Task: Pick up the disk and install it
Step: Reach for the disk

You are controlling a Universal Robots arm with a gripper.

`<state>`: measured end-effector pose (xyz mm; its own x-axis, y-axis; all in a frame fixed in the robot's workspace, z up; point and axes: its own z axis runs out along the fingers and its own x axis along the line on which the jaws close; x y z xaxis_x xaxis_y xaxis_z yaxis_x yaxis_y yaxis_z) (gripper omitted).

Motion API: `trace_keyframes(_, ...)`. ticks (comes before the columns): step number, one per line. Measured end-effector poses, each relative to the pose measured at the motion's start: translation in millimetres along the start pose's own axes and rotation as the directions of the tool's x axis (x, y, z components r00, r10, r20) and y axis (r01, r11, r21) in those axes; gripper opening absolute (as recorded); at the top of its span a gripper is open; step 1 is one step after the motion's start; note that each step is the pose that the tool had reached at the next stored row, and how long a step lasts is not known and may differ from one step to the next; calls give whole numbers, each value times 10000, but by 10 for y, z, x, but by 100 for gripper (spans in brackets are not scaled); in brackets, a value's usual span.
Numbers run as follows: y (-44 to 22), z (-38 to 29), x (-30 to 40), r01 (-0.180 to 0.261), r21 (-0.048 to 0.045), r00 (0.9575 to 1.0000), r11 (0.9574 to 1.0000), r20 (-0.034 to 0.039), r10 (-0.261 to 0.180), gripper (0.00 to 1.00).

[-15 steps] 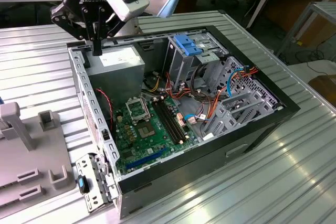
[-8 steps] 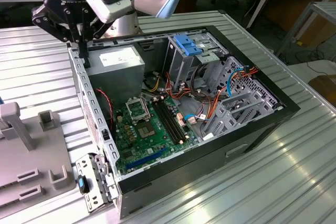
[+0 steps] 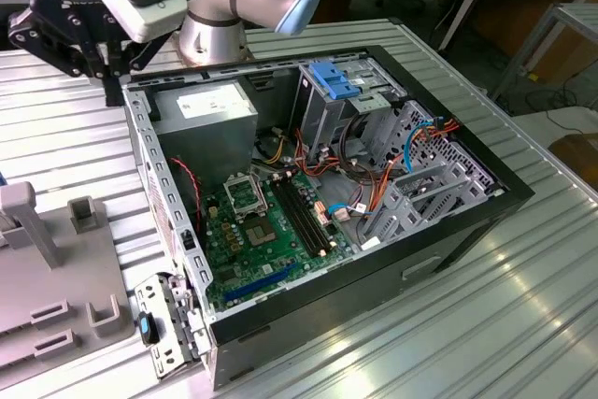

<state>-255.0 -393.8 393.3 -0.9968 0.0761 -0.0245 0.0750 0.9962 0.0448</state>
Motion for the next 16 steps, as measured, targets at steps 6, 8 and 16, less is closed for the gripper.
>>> trace_keyframes(6,41,-6,311,-3,0,10000,10000,0,3,11)
trace_keyframes(8,42,-8,388,-8,0,10000,10000,0,8,11)
trace_keyframes(16,49,-17,781,-33,1,10000,10000,1,33,11)
